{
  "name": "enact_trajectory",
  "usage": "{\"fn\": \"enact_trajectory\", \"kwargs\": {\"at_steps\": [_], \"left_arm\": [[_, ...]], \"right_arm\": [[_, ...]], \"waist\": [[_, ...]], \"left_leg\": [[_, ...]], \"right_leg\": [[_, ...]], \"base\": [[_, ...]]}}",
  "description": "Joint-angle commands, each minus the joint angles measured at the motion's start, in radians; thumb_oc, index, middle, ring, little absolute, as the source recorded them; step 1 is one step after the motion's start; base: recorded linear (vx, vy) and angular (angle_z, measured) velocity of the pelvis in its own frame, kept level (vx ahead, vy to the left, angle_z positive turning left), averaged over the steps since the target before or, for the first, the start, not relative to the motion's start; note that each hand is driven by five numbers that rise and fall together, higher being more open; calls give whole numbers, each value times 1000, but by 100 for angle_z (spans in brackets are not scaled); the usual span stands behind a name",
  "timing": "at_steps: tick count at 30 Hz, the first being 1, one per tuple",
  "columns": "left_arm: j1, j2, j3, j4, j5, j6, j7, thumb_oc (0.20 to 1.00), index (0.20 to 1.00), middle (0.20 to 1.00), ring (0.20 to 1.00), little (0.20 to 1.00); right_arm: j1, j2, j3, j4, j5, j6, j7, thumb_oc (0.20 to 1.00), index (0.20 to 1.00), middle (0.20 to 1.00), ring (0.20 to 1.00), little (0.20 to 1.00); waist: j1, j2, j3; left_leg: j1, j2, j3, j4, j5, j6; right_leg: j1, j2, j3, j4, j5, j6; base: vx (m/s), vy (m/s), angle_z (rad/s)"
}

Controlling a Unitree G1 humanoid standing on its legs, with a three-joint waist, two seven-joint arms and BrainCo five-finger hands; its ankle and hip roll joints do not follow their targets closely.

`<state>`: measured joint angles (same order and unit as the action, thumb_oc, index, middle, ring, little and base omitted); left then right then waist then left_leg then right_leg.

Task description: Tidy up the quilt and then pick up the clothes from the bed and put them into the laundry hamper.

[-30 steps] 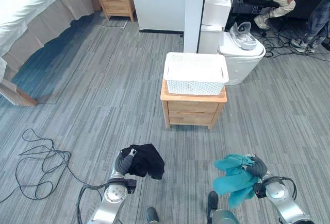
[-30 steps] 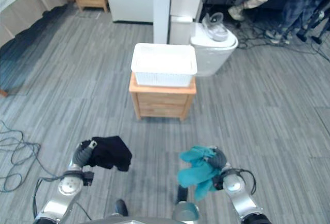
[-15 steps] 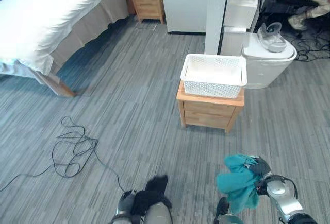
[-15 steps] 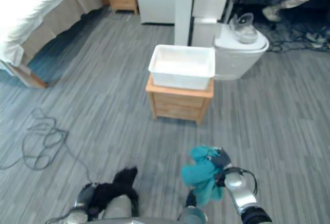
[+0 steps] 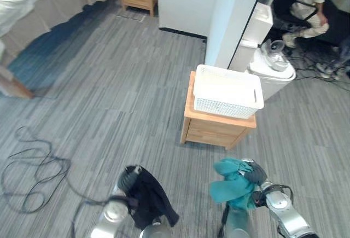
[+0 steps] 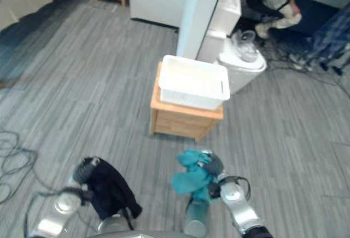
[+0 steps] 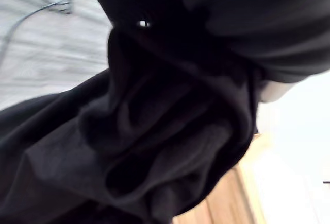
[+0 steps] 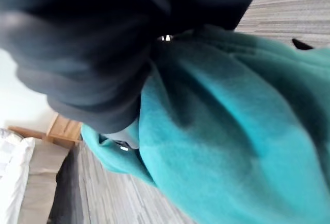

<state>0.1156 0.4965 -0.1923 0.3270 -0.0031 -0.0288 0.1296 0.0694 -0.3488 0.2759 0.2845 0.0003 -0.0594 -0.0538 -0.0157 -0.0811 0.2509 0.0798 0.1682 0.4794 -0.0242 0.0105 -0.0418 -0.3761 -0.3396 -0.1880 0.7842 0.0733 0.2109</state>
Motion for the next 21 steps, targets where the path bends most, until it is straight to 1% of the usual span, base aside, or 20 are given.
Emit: {"fn": "enact_trajectory", "kwargs": {"at_steps": [1, 2, 3, 5, 6, 7, 8, 9, 10, 11, 12, 13, 14, 15, 17, 18, 19, 21], "left_arm": [[-31, -24, 14, -105, 55, -99, 32, 200, 200, 200, 200, 200], [-32, -24, 14, -103, 55, -100, 32, 200, 200, 200, 200, 200], [-63, -37, 25, -79, 76, -96, 54, 200, 200, 200, 200, 200], [-65, -40, 25, -76, 79, -97, 56, 200, 200, 200, 200, 200], [-63, -39, 19, -82, 76, -113, 54, 200, 200, 200, 200, 200], [-63, -39, 19, -82, 76, -113, 54, 200, 200, 200, 200, 200], [-54, -59, 21, -82, 72, -122, 44, 200, 200, 200, 200, 200], [-63, -67, 20, -77, 59, -126, 51, 200, 200, 200, 200, 200], [-75, -76, 18, -73, 40, -124, 56, 200, 200, 200, 200, 200], [-77, -77, 17, -72, 40, -124, 56, 200, 200, 200, 200, 200], [-70, -84, 25, -78, 33, -118, 58, 200, 200, 200, 200, 200], [-70, -85, 25, -78, 34, -118, 58, 200, 200, 200, 200, 200], [-63, -91, 30, -74, 37, -117, 63, 200, 200, 200, 200, 200], [-64, -92, 29, -73, 37, -117, 63, 200, 200, 200, 200, 200], [-55, -96, 32, -81, 36, -116, 46, 200, 200, 200, 200, 200], [-48, -99, 35, -86, 35, -117, 39, 200, 200, 200, 200, 200], [-40, -100, 34, -88, 36, -119, 34, 200, 200, 200, 200, 200], [-31, -98, 44, -87, 43, -118, 23, 200, 200, 200, 200, 200]], "right_arm": [[-68, -66, -94, -44, 12, -79, -22, 200, 200, 200, 200, 200], [-68, -66, -94, -44, 12, -79, -22, 200, 200, 200, 200, 200], [-68, -76, -110, -20, -14, -68, -43, 200, 200, 200, 200, 200], [-71, -76, -109, -17, -16, -69, -45, 200, 200, 200, 200, 200], [-61, -82, -125, -40, -8, -79, -45, 200, 200, 200, 200, 200], [-61, -82, -125, -40, -8, -79, -45, 200, 200, 200, 200, 200], [-38, -104, -180, -27, -10, -72, -74, 200, 200, 200, 200, 200], [-40, -113, -211, -15, -6, -77, -104, 200, 200, 200, 200, 200], [-45, -126, -250, 2, 1, -72, -130, 200, 200, 200, 200, 200], [-46, -126, -251, 3, 1, -72, -131, 200, 200, 200, 200, 200], [-45, -135, -282, -6, -3, -66, -146, 200, 200, 200, 200, 200], [-44, -136, -282, -7, -3, -66, -146, 200, 200, 200, 200, 200], [-28, -141, -322, 5, -7, -66, -171, 200, 200, 200, 200, 200], [-27, -142, -323, 4, -7, -66, -171, 200, 200, 200, 200, 200], [12, -139, -374, -9, -5, -69, -182, 200, 200, 200, 200, 200], [24, -137, -397, -6, -4, -73, -193, 200, 200, 200, 200, 200], [36, -135, -413, -7, -3, -75, -200, 200, 200, 200, 200, 200], [49, -131, -451, -19, -12, -78, -215, 200, 200, 200, 200, 200]], "waist": [[-9, 23, -26], [-12, 26, -28], [-41, 22, -38], [-43, 25, -36], [-43, 18, -41], [-43, 18, -41], [-45, 11, -46], [-42, 13, -35], [-37, 3, -25], [-38, 4, -26], [-39, 18, -42], [-39, 19, -43], [-41, 27, -50], [-40, 28, -50], [-60, 42, -65], [-72, 46, -76], [-73, 50, -82], [-93, 54, -89]], "left_leg": [[-29, 43, -67, -63, 70, -103], [-30, 45, -71, -63, 69, -104], [1, 56, -82, -63, 42, -125], [2, 58, -84, -63, 40, -126], [21, 46, -91, -63, 21, -124], [21, 46, -91, -63, 21, -124], [38, 13, -119, 67, -30, -119], [11, 14, -139, 159, -23, -135], [-69, 28, -157, 239, 2, -144], [-75, 30, -161, 244, 0, -145], [-94, 34, -174, 139, -1, -140], [-89, 32, -173, 129, 3, -140], [-90, 51, -188, 69, 36, -146], [-87, 51, -187, 63, 39, -147], [-47, 61, -159, 11, 48, -143], [-26, 62, -149, -7, 51, -143], [2, 62, -133, -32, 58, -144], [35, 64, -108, -56, 53, -144]], "right_leg": [[286, 129, -134, -725, -55, 18], [294, 133, -140, -741, -49, 18], [254, 124, -124, -837, 14, 42], [261, 127, -127, -846, 18, 43], [262, 119, -131, -851, 18, 42], [262, 119, -131, -851, 18, 42], [314, 129, -124, -857, 25, 9], [345, 138, -131, -865, 16, -3], [372, 140, -143, -871, -6, -16], [371, 141, -146, -871, -7, -17], [383, 150, -137, -871, -20, -10], [383, 150, -137, -871, -21, -10], [397, 156, -122, -871, -33, -9], [397, 157, -122, -871, -34, -9], [409, 175, -121, -871, -42, -11], [409, 178, -117, -871, -37, -10], [411, 181, -109, -871, -36, -8], [408, 180, -96, -871, -30, -3]], "base": [[611, -134, 73], [602, -191, 87], [353, -109, 106], [233, -77, 125], [117, -48, 103], [453, -183, 101], [442, -178, 76], [495, -226, 49], [158, -92, 9], [198, 39, -10], [152, 85, -4], [257, 165, -17], [114, 74, -38], [155, 106, -68], [119, 80, -82], [133, 78, -67], [114, 67, -55], [63, 65, -48]]}}
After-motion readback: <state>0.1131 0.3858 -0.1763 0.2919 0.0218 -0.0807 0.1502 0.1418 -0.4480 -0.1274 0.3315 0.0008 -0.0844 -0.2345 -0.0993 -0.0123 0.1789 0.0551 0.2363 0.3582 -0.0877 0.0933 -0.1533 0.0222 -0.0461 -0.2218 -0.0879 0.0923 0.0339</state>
